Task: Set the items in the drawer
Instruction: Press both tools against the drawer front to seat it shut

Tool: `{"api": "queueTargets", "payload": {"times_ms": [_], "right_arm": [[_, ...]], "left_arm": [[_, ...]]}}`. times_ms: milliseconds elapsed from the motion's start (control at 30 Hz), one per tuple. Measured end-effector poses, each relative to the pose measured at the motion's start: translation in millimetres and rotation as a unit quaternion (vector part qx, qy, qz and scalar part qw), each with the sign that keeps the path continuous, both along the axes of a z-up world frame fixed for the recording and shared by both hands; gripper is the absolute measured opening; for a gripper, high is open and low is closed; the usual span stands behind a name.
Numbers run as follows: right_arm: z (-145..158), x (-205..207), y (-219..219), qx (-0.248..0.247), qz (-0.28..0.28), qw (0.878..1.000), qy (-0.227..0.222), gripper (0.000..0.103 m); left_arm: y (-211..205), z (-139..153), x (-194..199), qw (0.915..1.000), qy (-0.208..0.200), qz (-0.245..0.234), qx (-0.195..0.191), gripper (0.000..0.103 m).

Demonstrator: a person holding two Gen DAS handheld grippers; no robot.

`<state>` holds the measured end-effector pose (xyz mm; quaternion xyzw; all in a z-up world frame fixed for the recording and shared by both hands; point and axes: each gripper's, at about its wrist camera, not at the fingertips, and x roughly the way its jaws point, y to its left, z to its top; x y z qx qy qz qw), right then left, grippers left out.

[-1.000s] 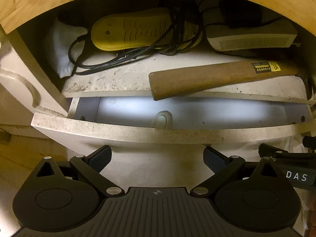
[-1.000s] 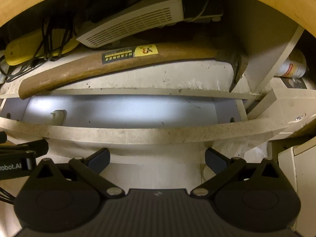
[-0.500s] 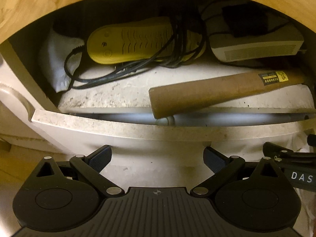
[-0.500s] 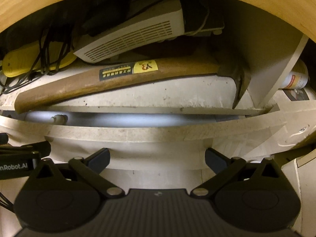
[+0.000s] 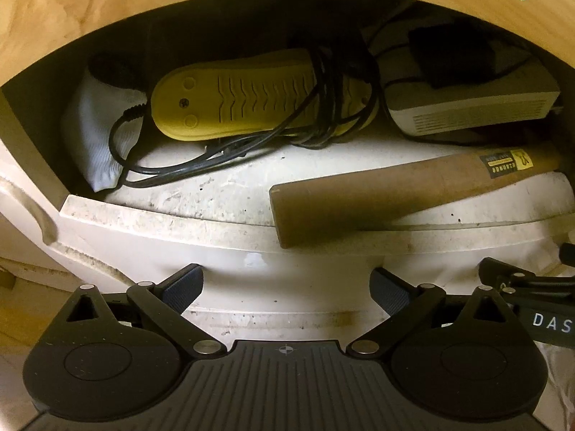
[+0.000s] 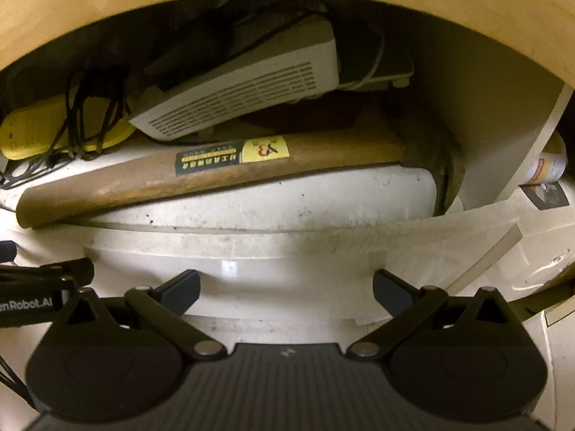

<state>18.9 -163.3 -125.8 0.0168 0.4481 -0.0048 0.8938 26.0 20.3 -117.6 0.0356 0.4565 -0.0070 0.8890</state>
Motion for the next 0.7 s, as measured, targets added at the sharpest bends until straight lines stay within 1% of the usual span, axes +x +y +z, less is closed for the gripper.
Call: {"api": "queueTargets", "payload": {"times_ms": [267,633,700], "right_arm": [[3.6,-17.0,-2.0,0.001,0.0,1.0,-0.004,0.103],[5.9,-25.8,-5.5,0.003,0.001,1.0,-0.002,0.103],[6.0,-25.4,-6.0,0.002,0.001,1.0,-0.001,0.103]], "left_arm": [[5.4,-0.9,-2.9,1.0,0.006,0.0,-0.007,0.103],[9.8,-5.6,0.4,0.9999,0.007,0.0,-0.009,0.103],[9.8,-6.8,0.1,1.0,0.008,0.001,-0.004,0.103]]}}
